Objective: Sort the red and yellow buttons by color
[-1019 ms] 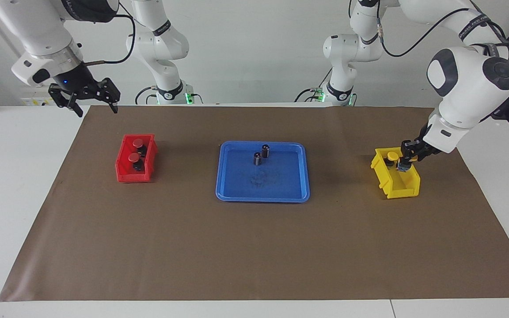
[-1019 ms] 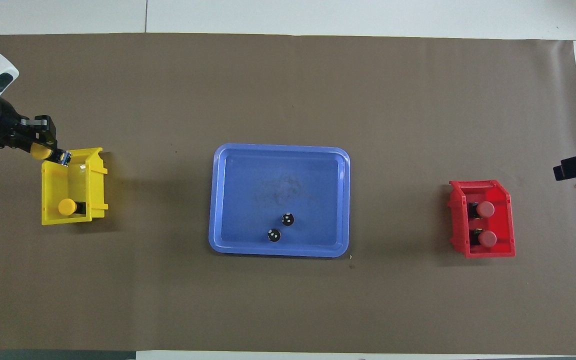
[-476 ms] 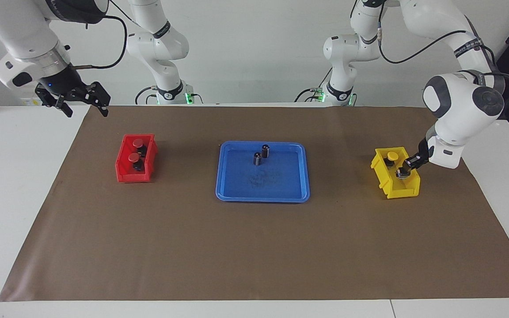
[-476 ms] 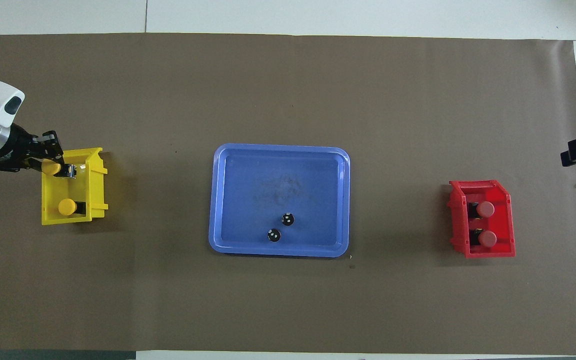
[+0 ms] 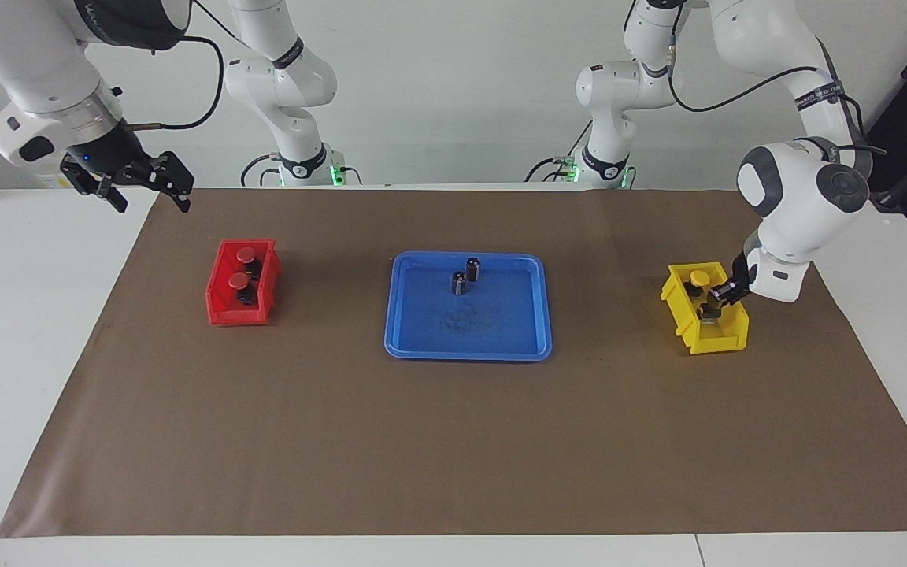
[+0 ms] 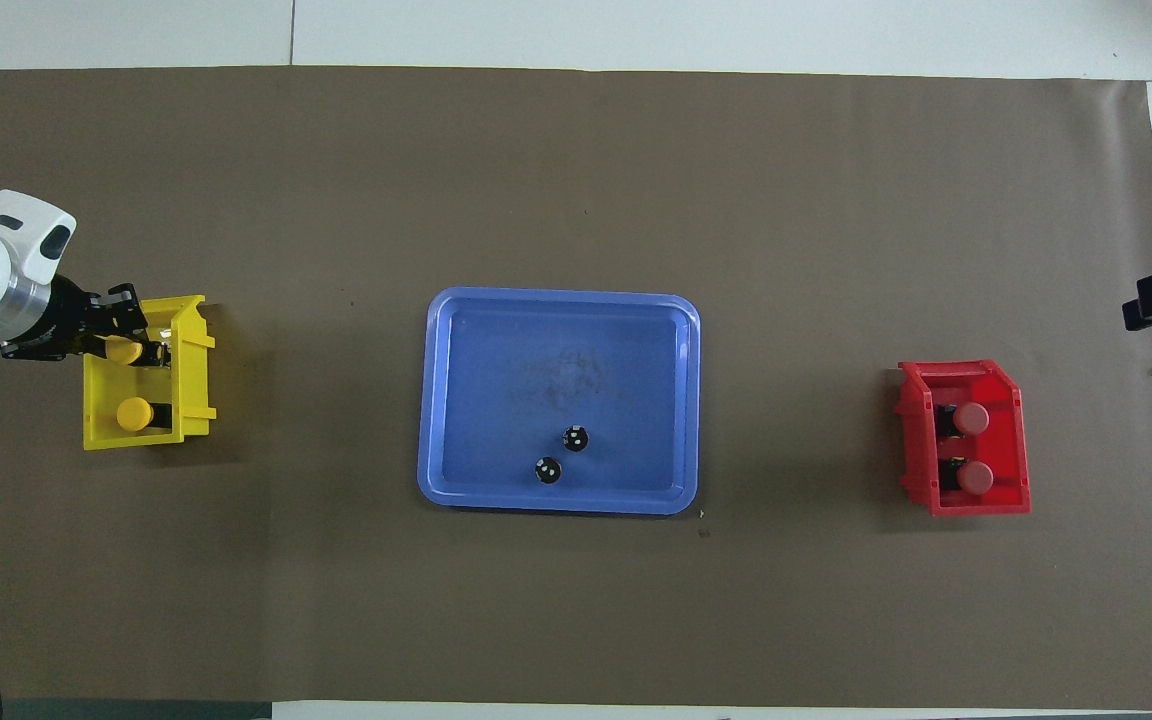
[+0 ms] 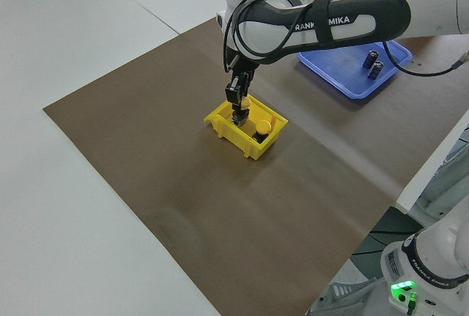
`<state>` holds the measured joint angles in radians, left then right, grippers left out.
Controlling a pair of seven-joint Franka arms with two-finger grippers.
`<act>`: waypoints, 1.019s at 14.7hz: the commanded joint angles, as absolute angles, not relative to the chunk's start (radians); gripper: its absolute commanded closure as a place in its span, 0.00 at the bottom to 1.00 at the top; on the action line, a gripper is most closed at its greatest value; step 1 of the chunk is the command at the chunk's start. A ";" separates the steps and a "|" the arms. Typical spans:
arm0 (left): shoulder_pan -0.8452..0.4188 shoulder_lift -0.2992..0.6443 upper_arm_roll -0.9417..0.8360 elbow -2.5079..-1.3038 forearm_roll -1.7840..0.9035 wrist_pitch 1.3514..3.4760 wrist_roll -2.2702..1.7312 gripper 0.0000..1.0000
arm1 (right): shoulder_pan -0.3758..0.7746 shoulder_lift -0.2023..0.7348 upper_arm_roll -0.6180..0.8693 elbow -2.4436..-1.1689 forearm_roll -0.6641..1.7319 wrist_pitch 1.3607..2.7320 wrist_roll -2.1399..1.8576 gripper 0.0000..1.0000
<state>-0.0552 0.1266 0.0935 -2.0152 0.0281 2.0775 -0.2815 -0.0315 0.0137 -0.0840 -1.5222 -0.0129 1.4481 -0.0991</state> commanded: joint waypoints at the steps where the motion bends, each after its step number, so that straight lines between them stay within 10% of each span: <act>1: -0.052 0.097 0.086 -2.059 0.051 2.126 -0.299 0.98 | -0.035 0.014 -0.078 -1.512 -0.017 1.427 -0.078 0.00; 5: -0.049 0.118 0.086 -2.065 0.051 2.141 -0.287 0.94 | -0.035 -0.001 -0.077 -1.538 -0.015 1.430 -0.078 0.00; 9: -0.049 0.121 0.086 -2.051 0.052 2.134 -0.255 0.59 | -0.026 -0.006 -0.072 -1.545 -0.015 1.425 -0.081 0.00; 15: -0.029 0.121 0.086 -2.065 0.051 2.158 -0.247 0.53 | -0.025 -0.006 -0.067 -1.545 -0.009 1.424 -0.083 0.00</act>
<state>-0.0535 0.1313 0.0924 -2.0390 0.0282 2.1263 -0.2558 -0.0189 0.0123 -0.0730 -1.5255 -0.0126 1.4305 -0.0980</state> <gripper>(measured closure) 0.529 0.000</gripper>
